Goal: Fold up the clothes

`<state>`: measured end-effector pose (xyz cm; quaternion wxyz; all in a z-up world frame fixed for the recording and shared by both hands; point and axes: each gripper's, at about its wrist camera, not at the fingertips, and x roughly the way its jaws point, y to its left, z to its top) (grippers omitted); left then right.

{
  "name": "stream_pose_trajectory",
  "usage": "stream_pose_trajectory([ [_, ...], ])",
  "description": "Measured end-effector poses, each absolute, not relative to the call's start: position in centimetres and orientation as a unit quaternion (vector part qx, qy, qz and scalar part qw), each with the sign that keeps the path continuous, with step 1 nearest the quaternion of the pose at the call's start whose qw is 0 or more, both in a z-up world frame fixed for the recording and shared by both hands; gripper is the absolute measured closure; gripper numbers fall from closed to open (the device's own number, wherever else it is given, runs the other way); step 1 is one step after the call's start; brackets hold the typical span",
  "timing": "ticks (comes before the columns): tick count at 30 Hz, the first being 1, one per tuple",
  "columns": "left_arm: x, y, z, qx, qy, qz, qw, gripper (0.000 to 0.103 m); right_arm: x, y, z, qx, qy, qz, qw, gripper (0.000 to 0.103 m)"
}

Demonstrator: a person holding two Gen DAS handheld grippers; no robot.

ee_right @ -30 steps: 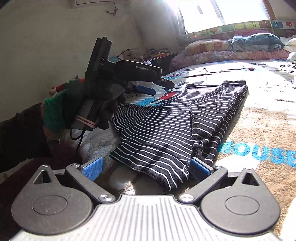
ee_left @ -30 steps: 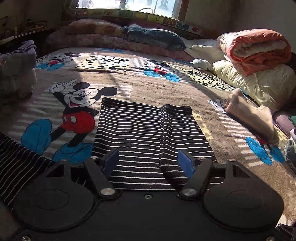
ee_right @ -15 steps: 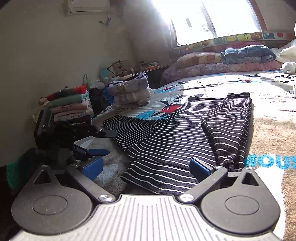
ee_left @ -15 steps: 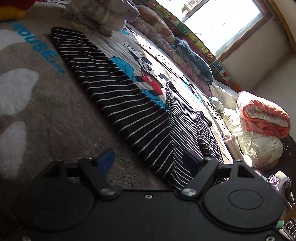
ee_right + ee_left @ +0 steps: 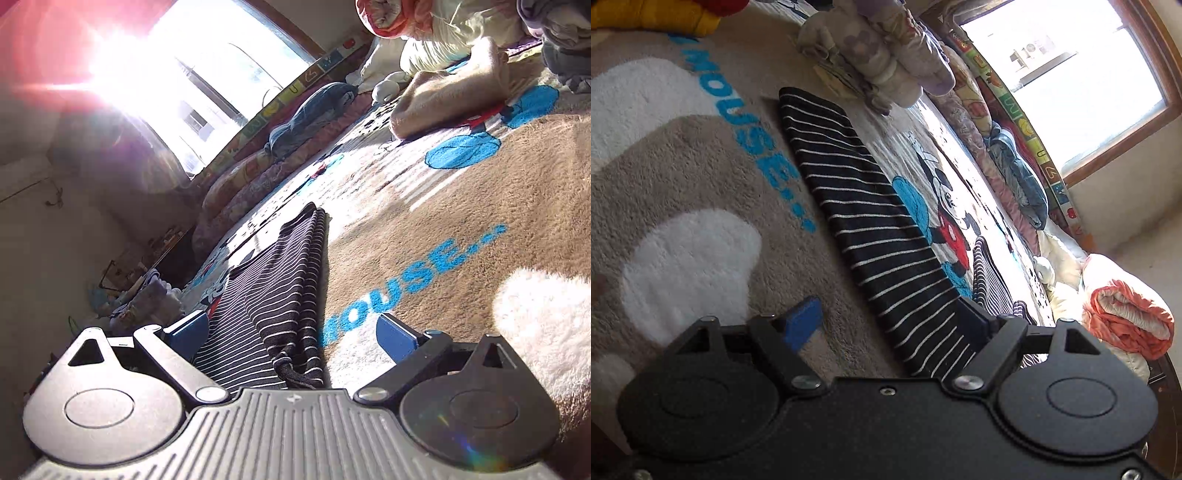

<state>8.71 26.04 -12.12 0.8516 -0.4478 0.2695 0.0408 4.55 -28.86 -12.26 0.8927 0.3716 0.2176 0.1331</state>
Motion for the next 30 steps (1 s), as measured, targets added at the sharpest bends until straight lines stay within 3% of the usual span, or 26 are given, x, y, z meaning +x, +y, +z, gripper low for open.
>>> stream_pose_trajectory([
  [4,9.7,27.8,-12.6,-0.475,0.254,0.057,0.84,0.023,5.5,-31.0,-15.1,0.444,0.231,0.094,0.861,0.014],
  [14,13.8,30.8,-12.9,-0.479,0.228,0.084,0.844,0.035,6.9,-28.7,-15.8,0.385,0.249,0.113,0.881,0.013],
  [16,14.5,31.0,-13.0,-0.475,0.225,0.089,0.846,0.041,7.1,-28.6,-15.9,0.382,0.249,0.114,0.883,0.012],
  [23,15.6,30.5,-12.5,-0.451,0.21,0.091,0.863,0.094,7.3,-27.7,-15.6,0.354,0.247,0.116,0.894,0.007],
  [28,17.4,25.2,-8.6,-0.339,0.199,0.026,0.919,0.095,7.2,-27.5,-15.5,0.357,0.233,0.121,0.897,0.008],
  [30,17.8,22.3,-7.6,-0.292,0.202,-0.007,0.935,0.095,7.1,-27.6,-15.4,0.362,0.224,0.124,0.896,0.013],
])
